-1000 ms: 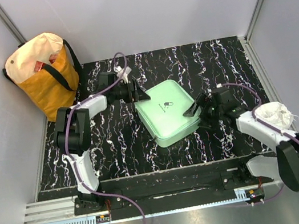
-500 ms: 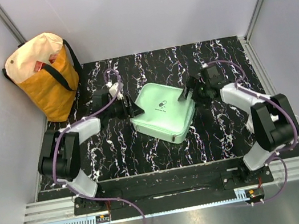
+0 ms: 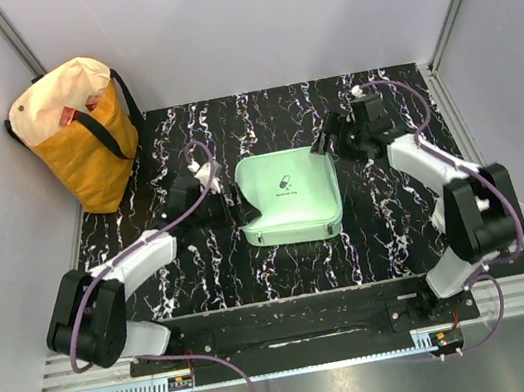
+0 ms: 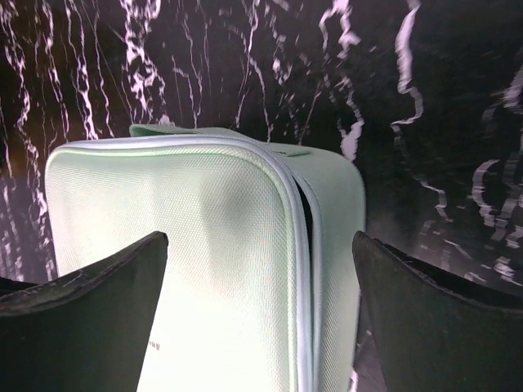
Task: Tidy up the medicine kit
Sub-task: Adjust the medicine box at the center of the board.
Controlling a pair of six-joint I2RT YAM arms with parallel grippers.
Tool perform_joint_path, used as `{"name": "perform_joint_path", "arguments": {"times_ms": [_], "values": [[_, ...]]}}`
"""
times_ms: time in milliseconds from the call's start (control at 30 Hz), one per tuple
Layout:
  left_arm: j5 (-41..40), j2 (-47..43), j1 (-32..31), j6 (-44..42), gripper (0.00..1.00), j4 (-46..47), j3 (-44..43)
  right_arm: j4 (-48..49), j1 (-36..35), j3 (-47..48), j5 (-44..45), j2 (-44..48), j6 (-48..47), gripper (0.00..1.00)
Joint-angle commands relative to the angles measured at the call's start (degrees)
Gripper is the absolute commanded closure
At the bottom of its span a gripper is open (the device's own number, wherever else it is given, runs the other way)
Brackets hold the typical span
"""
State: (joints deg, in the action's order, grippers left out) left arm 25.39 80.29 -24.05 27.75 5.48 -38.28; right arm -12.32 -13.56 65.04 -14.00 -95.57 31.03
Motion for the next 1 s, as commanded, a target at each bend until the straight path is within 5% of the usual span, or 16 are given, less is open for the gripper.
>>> {"name": "perform_joint_path", "arguments": {"times_ms": [0,200,367,467,767,967], "values": [[-12.3,-5.5,0.1,-2.3,0.01,-6.7,-4.3,2.5,0.2,-3.9,15.2,14.7,-7.8,0.0],[-22.4,-15.7,-1.5,-1.5,0.01,-11.3,-2.9,1.7,-1.5,-17.7,17.2,32.1,-4.0,0.11],[-31.0,-22.5,-11.8,2.5,0.01,-13.4,-2.8,-2.9,-20.3,-26.9,33.6,44.3,2.1,0.2],[-34.2,-23.8,-17.2,5.4,0.01,-13.3,-2.8,-8.0,-30.5,-28.9,42.9,47.8,7.2,0.34],[-39.4,-17.7,-24.8,9.7,0.01,-10.8,-6.0,-17.4,-49.8,-25.3,57.7,39.8,17.1,0.4],[-40.1,-13.0,-24.9,11.0,0.01,-9.7,-9.9,-18.9,-51.9,-22.8,60.1,31.1,20.4,0.46]]}}
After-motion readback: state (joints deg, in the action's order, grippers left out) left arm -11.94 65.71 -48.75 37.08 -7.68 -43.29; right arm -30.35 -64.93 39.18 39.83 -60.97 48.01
